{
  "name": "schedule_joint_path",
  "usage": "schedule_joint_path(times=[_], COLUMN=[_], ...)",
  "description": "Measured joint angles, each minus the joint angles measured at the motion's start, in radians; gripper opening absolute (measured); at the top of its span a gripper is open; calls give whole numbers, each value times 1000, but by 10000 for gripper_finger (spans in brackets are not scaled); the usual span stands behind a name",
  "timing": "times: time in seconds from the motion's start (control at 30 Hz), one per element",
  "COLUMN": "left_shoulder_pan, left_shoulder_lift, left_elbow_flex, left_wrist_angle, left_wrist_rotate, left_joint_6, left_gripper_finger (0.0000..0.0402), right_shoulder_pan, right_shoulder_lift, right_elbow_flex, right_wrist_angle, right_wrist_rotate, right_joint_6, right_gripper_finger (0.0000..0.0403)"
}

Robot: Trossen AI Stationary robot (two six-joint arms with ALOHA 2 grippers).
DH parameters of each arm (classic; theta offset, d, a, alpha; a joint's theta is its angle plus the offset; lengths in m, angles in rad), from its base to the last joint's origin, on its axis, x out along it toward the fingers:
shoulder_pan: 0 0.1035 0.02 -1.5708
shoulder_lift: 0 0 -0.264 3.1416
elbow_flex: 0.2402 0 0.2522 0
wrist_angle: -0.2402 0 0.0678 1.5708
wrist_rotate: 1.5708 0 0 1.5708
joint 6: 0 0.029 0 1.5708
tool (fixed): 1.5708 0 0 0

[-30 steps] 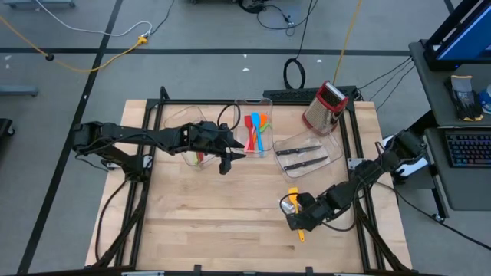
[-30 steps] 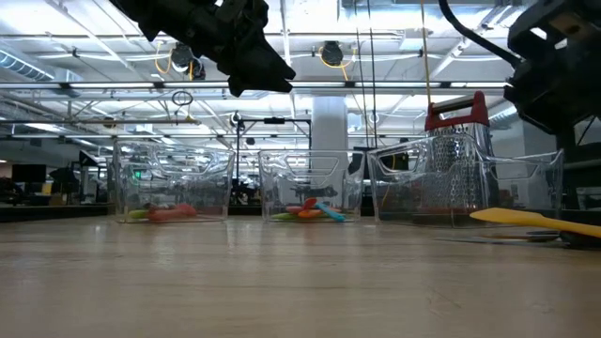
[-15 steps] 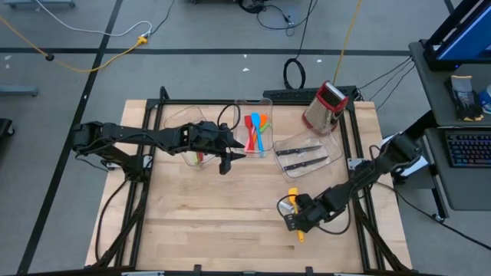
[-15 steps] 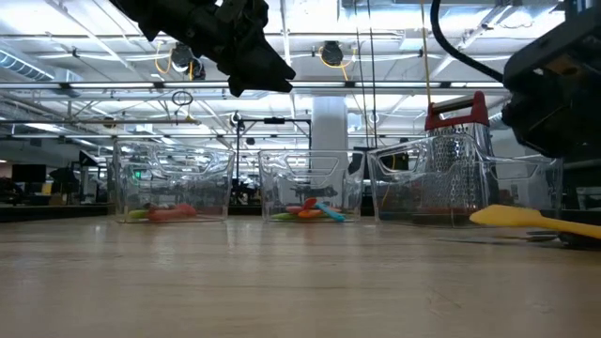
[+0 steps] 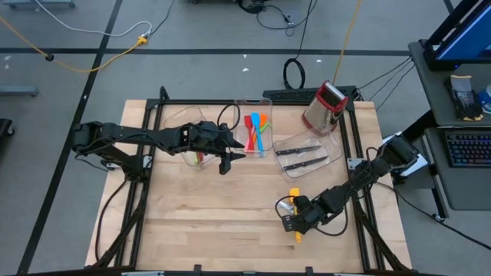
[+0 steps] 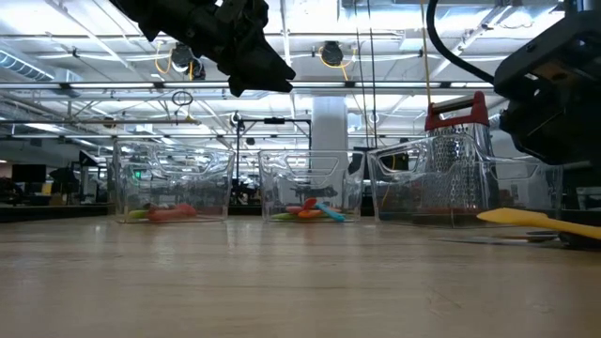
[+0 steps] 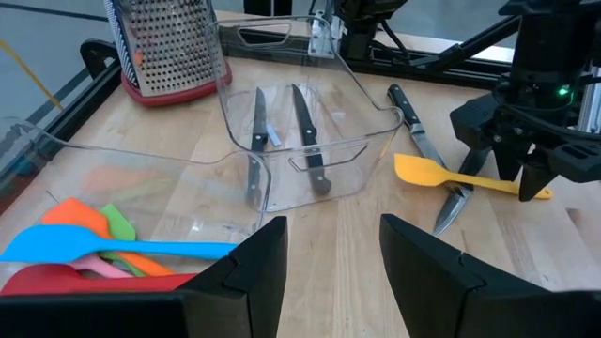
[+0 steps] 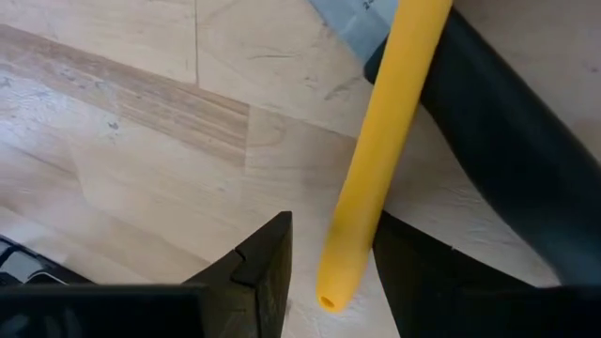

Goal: Pick & Place Kitchen Items
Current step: Put the yellow spatula into the middle bin

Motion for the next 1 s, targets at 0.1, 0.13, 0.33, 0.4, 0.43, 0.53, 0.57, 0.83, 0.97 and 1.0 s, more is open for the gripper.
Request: schedule_joint_path(times=[0.1, 0.13, 0.33, 0.4, 0.43, 0.53, 0.57, 0.83, 0.97, 1.0], left_shoulder_pan=[0, 0, 0, 0, 0, 0, 0, 0, 0, 0], left_shoulder_lift=[0, 0, 0, 0, 0, 0, 0, 0, 0, 0], left_elbow_flex=[0, 0, 0, 0, 0, 0, 0, 0, 0, 0], left_wrist_angle=[0, 0, 0, 0, 0, 0, 0, 0, 0, 0], left_wrist_rotate=[0, 0, 0, 0, 0, 0, 0, 0, 0, 0], left_joint_6=[-2, -2, -4, -4, -4, -4, -4, -9, -9, -9], left_gripper_finger=[175, 175, 175, 175, 175, 175, 175, 175, 175, 175], right_shoulder_pan=[0, 0, 0, 0, 0, 0, 0, -4, -6, -6], right_shoulder_lift=[1, 1, 2, 3, 3, 3, 3, 3, 3, 3], right_elbow_flex=[-1, -1, -2, -3, -3, -3, -3, -4, -4, -4], right_wrist_angle=[0, 1, -14, -14, -14, -14, -15, -26, -44, -51], right_wrist_rotate=[4, 5, 9, 20, 27, 33, 34, 72, 77, 78], right_joint_6=[19, 19, 59, 52, 48, 44, 43, 49, 82, 89], right_gripper_finger=[144, 144, 144, 144, 144, 144, 144, 138, 110, 100])
